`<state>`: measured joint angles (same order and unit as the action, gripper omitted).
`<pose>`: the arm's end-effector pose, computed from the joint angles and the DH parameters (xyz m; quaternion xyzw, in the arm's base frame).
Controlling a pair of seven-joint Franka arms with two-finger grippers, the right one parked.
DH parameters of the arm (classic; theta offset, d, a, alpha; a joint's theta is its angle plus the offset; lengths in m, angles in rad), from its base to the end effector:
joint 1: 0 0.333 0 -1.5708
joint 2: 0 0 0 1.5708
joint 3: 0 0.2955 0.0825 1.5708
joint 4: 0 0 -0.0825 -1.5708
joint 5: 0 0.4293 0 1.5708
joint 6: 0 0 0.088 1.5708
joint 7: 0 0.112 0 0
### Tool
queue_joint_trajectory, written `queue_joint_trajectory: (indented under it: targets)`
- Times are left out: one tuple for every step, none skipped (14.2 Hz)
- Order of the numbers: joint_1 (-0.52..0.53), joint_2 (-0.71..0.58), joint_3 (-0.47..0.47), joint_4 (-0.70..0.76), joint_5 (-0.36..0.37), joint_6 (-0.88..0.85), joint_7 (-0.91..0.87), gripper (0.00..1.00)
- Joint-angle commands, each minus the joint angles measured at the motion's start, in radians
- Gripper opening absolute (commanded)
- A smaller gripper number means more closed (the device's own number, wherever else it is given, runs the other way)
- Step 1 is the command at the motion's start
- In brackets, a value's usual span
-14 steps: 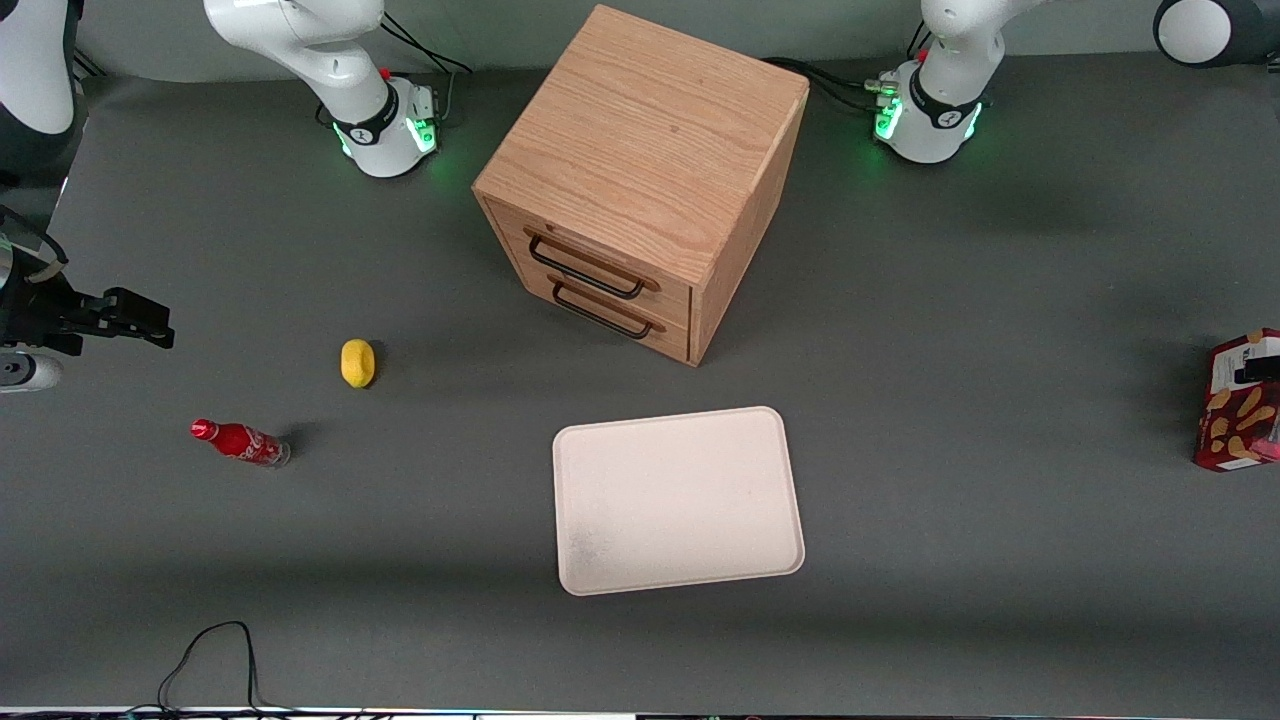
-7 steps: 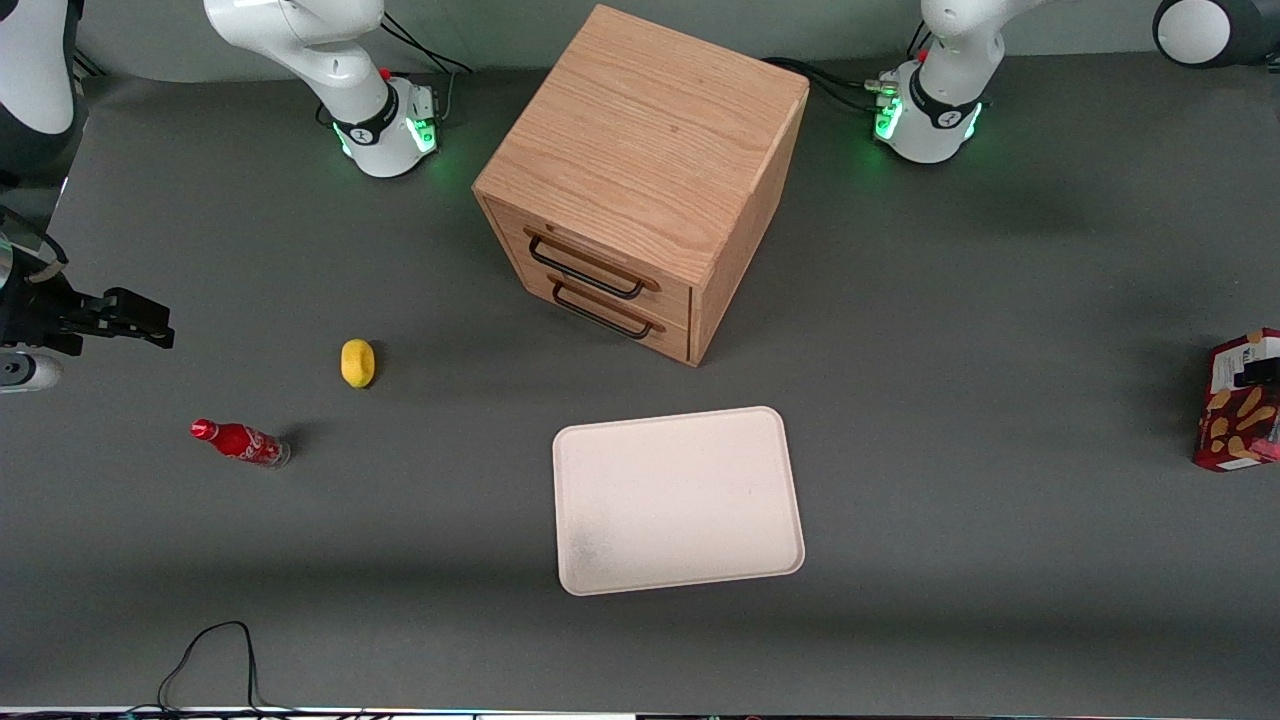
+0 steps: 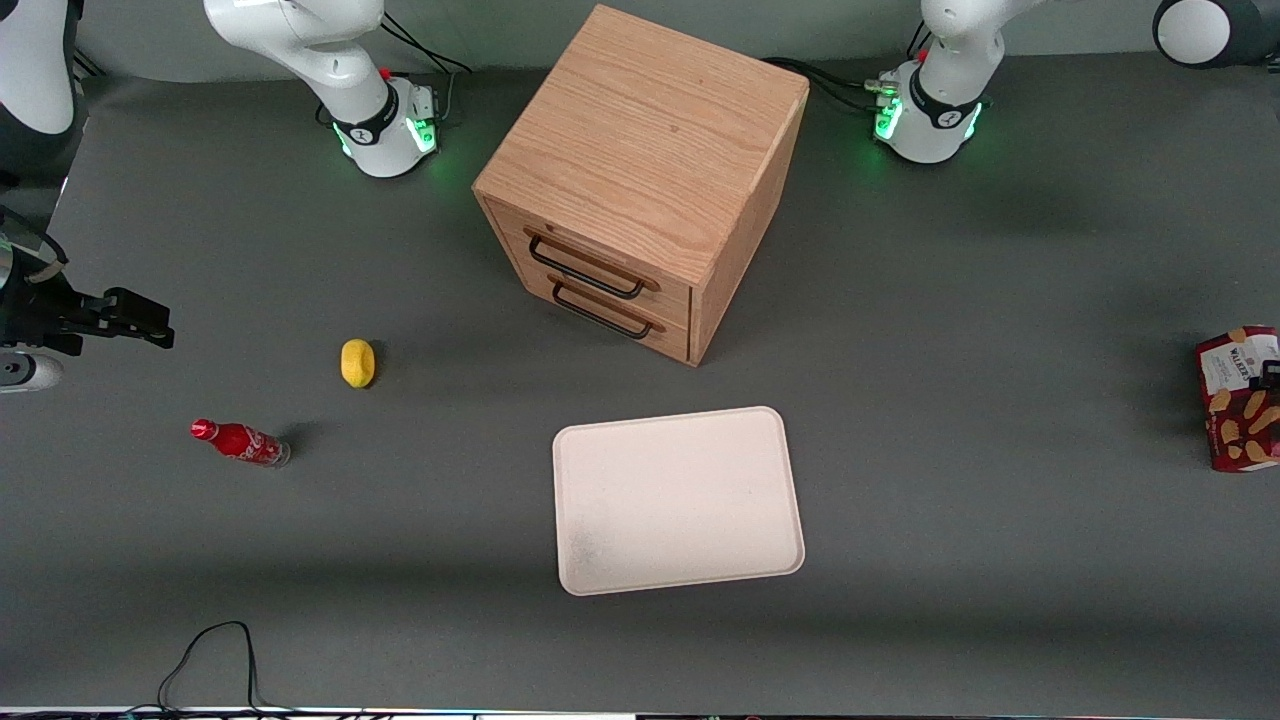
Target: Place red cookie box on tray
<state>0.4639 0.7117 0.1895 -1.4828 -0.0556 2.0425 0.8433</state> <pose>0.5864 0.4239 0.2022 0.9919 -0.0983 -0.0777 0.0185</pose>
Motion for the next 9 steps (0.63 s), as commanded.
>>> queue_joint_trajectory:
  targets:
    - [-0.010,-0.008,0.008,-0.010,-0.004,0.015,-0.003,0.00]
    - [-0.010,-0.009,0.008,-0.008,-0.001,0.015,0.003,0.00]
    - [-0.011,-0.015,0.008,-0.005,0.002,0.010,0.005,0.00]
    - [-0.013,-0.018,0.008,-0.002,0.005,0.005,0.007,0.00]
    - [-0.014,-0.038,0.008,-0.002,0.007,-0.010,0.008,0.00]
    - [-0.028,-0.067,0.010,-0.001,0.010,-0.034,0.008,0.00]
    - [-0.036,-0.099,0.010,0.010,0.010,-0.091,0.004,0.00]
    - [-0.045,-0.132,0.011,0.024,0.011,-0.150,-0.001,0.00]
    - [-0.056,-0.168,0.013,0.033,0.019,-0.207,-0.007,0.00]
